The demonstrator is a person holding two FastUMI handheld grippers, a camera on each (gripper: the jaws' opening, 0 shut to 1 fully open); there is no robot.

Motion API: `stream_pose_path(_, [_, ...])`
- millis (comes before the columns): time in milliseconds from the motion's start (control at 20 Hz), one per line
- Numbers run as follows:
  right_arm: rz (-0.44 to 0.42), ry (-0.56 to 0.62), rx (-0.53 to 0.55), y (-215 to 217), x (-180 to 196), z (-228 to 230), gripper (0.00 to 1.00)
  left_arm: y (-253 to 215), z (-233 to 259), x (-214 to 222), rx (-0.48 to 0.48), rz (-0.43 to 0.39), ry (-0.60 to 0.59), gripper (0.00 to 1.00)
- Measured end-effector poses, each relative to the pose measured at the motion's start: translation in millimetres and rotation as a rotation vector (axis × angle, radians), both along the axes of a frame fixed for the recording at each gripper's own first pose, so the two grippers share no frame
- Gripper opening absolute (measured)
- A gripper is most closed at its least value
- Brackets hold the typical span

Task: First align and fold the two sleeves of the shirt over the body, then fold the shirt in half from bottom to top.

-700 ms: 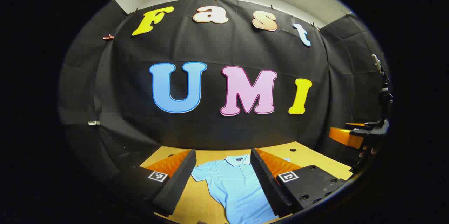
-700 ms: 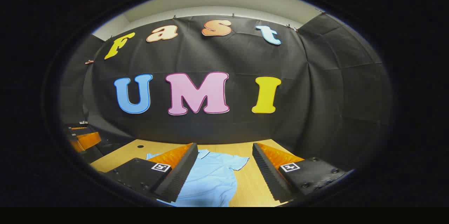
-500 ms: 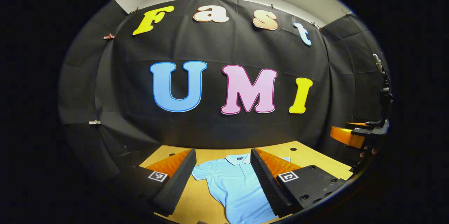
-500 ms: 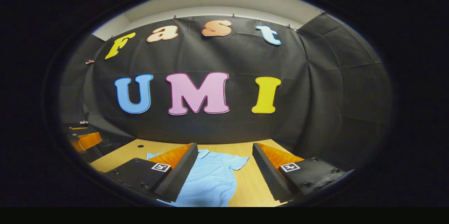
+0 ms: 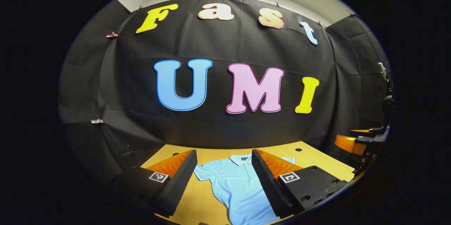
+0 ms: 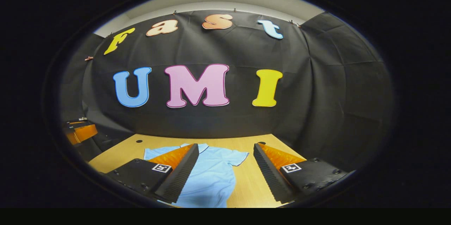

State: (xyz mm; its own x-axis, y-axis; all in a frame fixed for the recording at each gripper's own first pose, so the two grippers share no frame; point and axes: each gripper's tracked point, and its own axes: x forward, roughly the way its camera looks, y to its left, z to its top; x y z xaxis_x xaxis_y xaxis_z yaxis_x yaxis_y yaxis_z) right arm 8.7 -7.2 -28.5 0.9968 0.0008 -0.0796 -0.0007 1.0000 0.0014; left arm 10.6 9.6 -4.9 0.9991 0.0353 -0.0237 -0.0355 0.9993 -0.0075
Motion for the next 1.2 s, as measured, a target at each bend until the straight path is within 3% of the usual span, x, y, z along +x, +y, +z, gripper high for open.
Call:
stream_pose_path(200, [-0.001, 0.003, 0.001, -4, 9, -3, 0.97, -3, -3, 6, 0.004, -0.003, 0.01, 0.99])
stream_pose_path(500, [0.008, 0.112, 0.01, -7, 43, -36, 0.97, -6, -10, 18, 0.02, -0.003, 0.034, 0.98])
stream_pose_path(850, [0.014, 0.181, -0.024, -30, 112, -62, 0.97, -5, -25, 45, 0.01, 0.046, 0.083, 0.98])
stream_pose_path(1200, [0.019, 0.257, -0.033, -59, 190, -93, 0.97, 5, -49, 79, -0.029, 0.162, 0.145, 0.99])
